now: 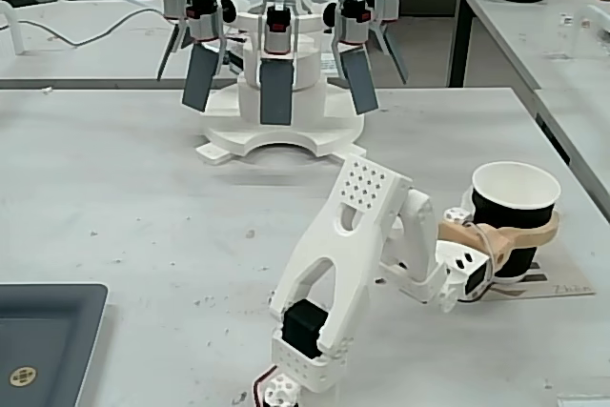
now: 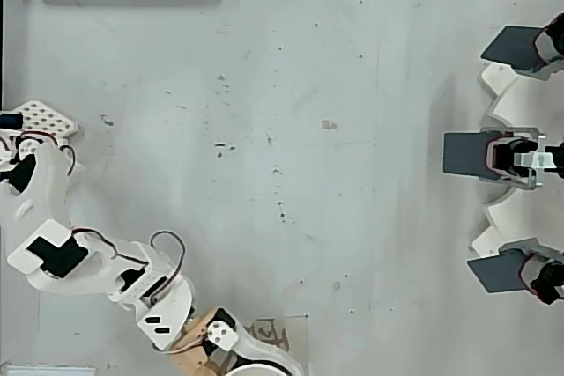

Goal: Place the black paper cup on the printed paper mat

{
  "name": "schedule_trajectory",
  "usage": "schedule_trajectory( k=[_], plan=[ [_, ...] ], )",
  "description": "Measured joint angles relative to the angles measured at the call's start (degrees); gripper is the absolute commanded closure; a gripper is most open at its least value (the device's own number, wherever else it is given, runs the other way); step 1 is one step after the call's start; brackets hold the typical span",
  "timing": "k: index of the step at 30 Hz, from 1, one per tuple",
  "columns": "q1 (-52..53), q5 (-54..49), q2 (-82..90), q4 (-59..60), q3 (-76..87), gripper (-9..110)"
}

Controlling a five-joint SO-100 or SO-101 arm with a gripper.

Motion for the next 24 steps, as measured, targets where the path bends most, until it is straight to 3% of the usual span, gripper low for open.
schedule_trajectory(
  k=[16, 24],
  plan=[
    [4.31, -0.09, 4.92, 9.67, 0.62, 41],
    [4.75, -0.09, 16.79, 12.83, 9.67, 32]
  ],
)
